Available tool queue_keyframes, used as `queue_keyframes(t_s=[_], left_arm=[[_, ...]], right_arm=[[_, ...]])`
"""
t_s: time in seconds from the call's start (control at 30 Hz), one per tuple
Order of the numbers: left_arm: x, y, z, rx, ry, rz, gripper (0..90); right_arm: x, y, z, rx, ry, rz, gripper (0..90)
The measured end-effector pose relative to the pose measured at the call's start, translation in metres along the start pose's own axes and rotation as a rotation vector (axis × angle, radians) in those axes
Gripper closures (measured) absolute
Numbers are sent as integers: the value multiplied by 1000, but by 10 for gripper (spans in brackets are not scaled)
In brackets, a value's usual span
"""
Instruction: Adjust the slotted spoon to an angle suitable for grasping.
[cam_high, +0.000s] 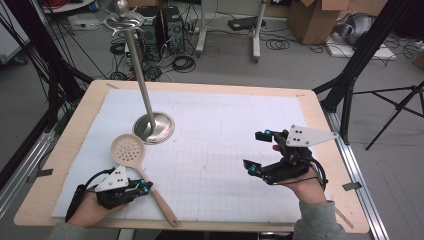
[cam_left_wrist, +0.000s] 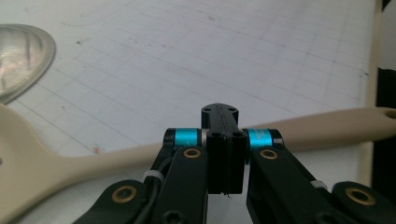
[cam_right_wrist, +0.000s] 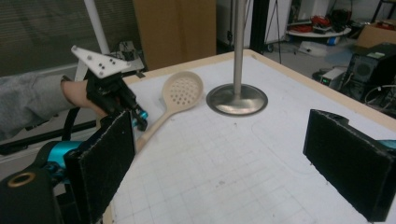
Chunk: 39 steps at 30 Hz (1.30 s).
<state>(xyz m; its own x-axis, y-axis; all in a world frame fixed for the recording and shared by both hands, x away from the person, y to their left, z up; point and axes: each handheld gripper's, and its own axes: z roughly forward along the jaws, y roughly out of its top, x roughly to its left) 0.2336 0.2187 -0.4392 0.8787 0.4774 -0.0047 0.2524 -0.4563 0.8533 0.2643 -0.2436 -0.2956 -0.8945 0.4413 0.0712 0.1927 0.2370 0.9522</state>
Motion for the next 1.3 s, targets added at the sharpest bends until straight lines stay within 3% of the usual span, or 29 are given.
queue_keyframes(t_s=[0.2, 0.53, 0.77, 1.3], left_arm=[[-13, -6, -7, 13, -36, -4, 898], [-22, -8, 7, 71, -88, 6, 898], [-20, -4, 14, 72, -93, 10, 898], [-14, 21, 48, 98, -64, 8, 898]], right_arm=[[0, 4, 6, -3, 14, -10, 82], [-1, 3, 8, 2, 14, -8, 82], [-1, 0, 4, 5, 4, 1, 82], [-2, -4, -4, 11, -19, 11, 82]])
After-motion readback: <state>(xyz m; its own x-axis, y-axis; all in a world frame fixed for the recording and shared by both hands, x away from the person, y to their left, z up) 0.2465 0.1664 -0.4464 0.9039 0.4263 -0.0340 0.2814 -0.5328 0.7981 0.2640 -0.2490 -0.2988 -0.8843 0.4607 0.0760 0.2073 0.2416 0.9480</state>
